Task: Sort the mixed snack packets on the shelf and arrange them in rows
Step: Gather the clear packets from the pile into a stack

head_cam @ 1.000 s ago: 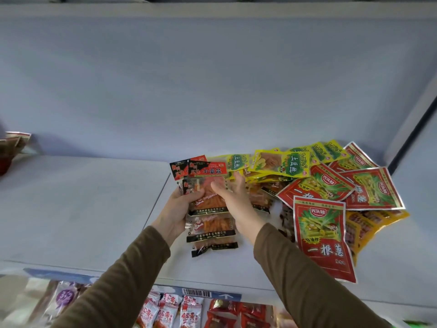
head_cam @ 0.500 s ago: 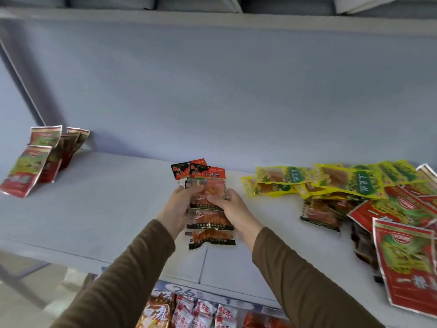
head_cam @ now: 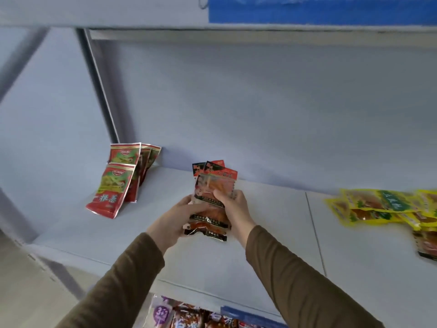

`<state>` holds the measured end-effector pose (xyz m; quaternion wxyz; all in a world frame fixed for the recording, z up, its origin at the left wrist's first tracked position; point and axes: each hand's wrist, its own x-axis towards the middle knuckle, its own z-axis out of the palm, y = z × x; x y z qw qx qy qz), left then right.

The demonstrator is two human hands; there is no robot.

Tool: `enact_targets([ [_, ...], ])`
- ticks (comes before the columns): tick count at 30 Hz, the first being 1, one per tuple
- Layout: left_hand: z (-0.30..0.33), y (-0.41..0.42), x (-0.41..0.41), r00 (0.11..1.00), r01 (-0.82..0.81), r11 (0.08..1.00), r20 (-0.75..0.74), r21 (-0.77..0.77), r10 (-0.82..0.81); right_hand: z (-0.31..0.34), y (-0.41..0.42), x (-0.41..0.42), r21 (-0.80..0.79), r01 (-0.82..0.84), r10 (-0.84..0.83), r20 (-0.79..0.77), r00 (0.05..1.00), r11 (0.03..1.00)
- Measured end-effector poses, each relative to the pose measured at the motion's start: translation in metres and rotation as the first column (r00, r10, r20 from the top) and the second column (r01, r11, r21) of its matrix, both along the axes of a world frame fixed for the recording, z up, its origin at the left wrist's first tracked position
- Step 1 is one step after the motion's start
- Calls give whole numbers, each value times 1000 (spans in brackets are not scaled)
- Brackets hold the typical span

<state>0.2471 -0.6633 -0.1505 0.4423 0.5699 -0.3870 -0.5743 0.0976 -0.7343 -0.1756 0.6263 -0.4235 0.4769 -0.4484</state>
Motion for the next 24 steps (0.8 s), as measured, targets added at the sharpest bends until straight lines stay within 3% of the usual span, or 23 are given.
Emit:
enact_targets([
  [6,-8,-18,54,968,-246,967,40,-72,250,-8,-32,64,12,-147,148,-40,988,989],
  [14,-20,-33,115,900,-353,930,235,-101,367,-22,-65,134,173,-260,269,-32,963,950],
  [19,-23,-47,130,857,-344,934,373,-96,355,-21,-69,162,175,-160,169,-39,985,971],
  [24,-23,-53,143,744,-223,959,605,-174,282,-15,-63,167,119,-181,194,-108,975,976],
])
